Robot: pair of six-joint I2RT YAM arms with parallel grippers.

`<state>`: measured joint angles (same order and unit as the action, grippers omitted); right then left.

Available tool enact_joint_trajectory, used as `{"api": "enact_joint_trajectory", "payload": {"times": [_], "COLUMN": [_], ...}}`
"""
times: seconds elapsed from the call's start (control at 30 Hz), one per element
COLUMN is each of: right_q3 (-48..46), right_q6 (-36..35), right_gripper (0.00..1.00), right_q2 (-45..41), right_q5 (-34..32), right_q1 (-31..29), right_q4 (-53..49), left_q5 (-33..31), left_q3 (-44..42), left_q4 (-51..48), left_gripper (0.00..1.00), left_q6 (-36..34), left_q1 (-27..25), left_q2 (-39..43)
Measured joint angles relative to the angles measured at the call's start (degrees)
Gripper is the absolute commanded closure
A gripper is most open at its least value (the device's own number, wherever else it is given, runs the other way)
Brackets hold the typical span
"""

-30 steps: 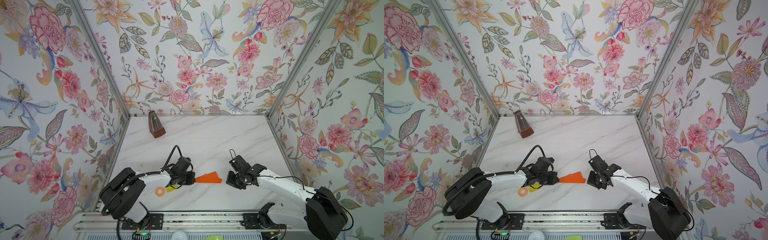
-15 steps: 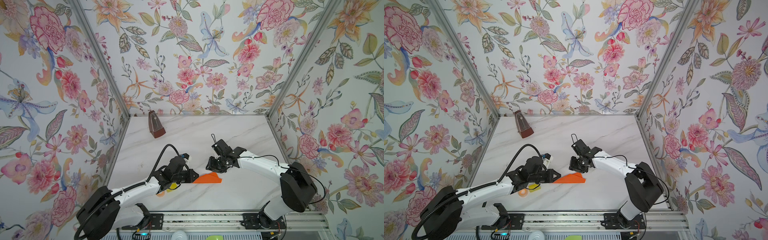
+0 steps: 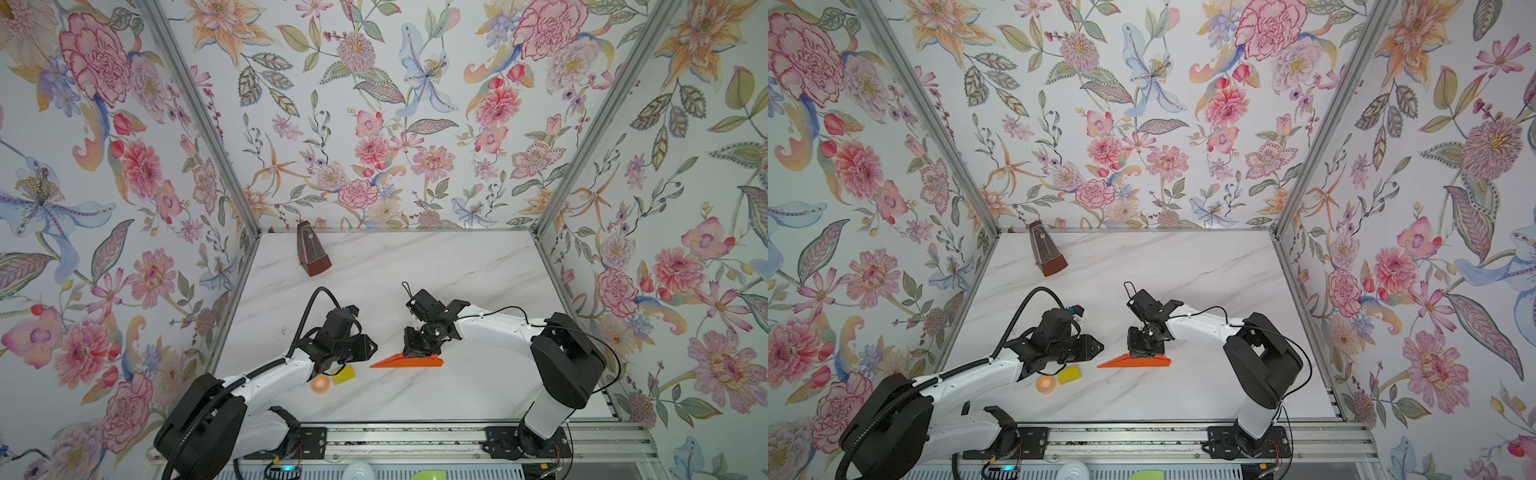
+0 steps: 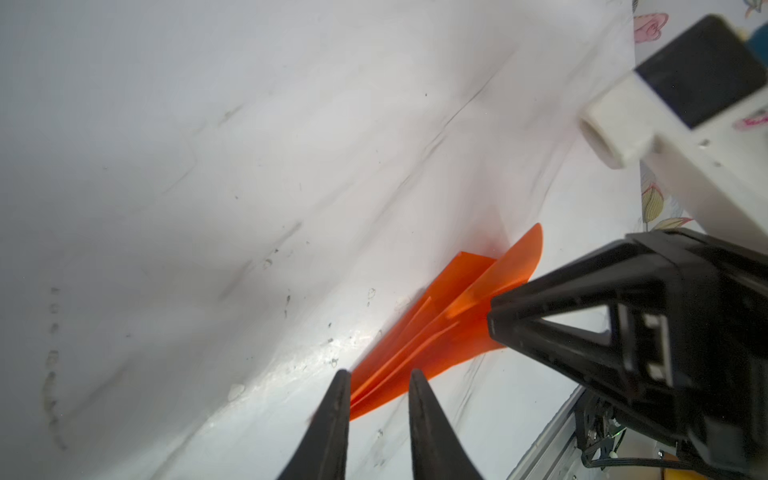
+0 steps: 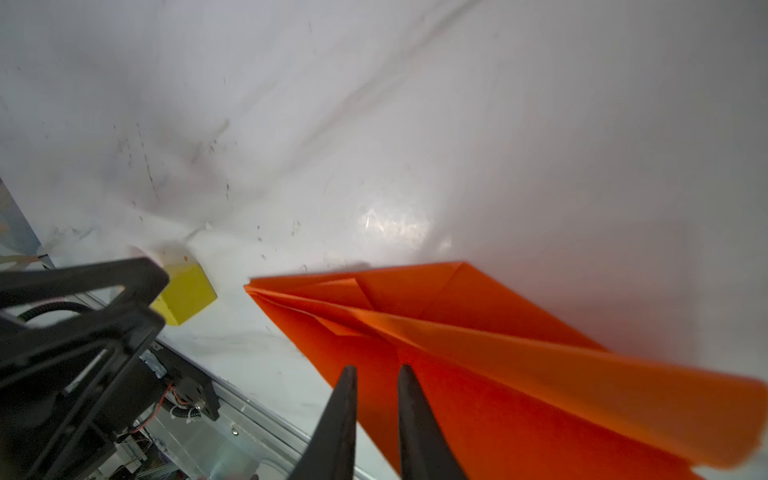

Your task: Fold a paper plane with a square sheet of paper (fold left side to right side)

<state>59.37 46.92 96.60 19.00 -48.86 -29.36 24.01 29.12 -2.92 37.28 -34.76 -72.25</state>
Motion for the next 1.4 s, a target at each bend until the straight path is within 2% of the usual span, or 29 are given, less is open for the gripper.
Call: {"api": "enact_joint_trajectory", "payload": {"times": [0.2,0.43,0.63,0.73,0.8,1.0,1.13,1.27,1.4], "right_q3": [-7.3,-11.1,-12.5,-12.5,-12.3,-9.0,-8.0,-7.1,-4.9], "right_q6": [4.3,6.5,4.1,1.1,-1.3,-5.3,-3.0,1.4,4.4], "right_gripper": [0.78,0.78,0.72,0.65,0.63,0.60,0.56,0.50,0.50], "right_q2": [-3.8,-5.6,-6.8,-6.8,-6.8,-5.8,-8.3,-11.9,-11.3], "right_q5": [-3.3,-8.5,-9.2,-9.0,-9.1,-13.3,-14.9,-16.5,-17.6], "right_q1": [-4.2,-3.7,0.2,3.6,6.1,11.8,11.2,8.1,6.0], "right_q4": [0.3,1.1,2.3,2.8,3.1,-0.1,-1.6,-2.6,-2.0], "left_q5": [3.0,6.1,7.3,7.5,7.5,7.4,7.1,7.1,7.1], "left_q3": [0.0,0.0,-1.4,-1.5,-1.5,-1.5,-1.4,-0.8,-0.1], "left_q4": [1.1,4.7,9.4,12.0,14.2,20.8,24.5,27.8,30.8], "left_gripper": [0.71,0.69,0.69,0.70,0.75,0.77,0.77,0.77,0.77], "left_q6": [-0.7,-0.9,0.1,1.6,2.7,7.5,10.1,12.2,13.8], "left_q1": [0.0,-1.6,-3.8,-6.0,-7.8,-12.5,-14.8,-16.7,-17.9], "left_q2": [-2.0,-3.7,-8.6,-11.0,-12.3,-15.7,-17.2,-20.3,-22.5]}}
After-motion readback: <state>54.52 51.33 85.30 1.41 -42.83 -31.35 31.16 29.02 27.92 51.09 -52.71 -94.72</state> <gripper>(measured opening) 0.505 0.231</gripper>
